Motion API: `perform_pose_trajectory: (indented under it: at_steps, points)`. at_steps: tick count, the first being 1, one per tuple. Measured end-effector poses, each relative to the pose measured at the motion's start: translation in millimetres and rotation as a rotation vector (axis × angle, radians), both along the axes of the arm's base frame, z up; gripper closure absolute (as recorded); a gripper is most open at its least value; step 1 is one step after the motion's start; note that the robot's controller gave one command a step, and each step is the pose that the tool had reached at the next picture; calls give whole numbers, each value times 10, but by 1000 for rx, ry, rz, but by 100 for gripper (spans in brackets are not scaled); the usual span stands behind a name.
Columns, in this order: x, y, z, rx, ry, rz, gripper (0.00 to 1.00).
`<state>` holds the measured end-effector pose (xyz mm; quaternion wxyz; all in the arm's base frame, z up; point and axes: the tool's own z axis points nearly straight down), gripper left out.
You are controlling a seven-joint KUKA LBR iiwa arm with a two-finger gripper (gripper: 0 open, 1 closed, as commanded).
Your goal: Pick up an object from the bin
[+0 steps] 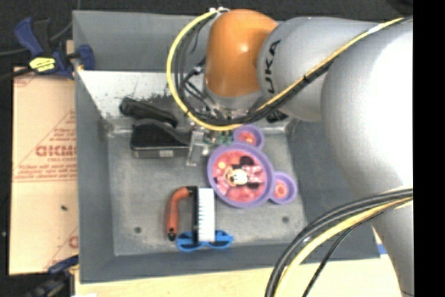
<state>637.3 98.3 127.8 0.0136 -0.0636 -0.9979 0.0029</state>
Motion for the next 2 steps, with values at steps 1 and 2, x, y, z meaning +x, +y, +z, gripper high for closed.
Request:
perform_pose_trajectory:
  at_steps: [1,2]
  points:
    - [-12,-6,155,-1,5,-1,100]
    - [-5,-9,344,-1,2,-1,100]
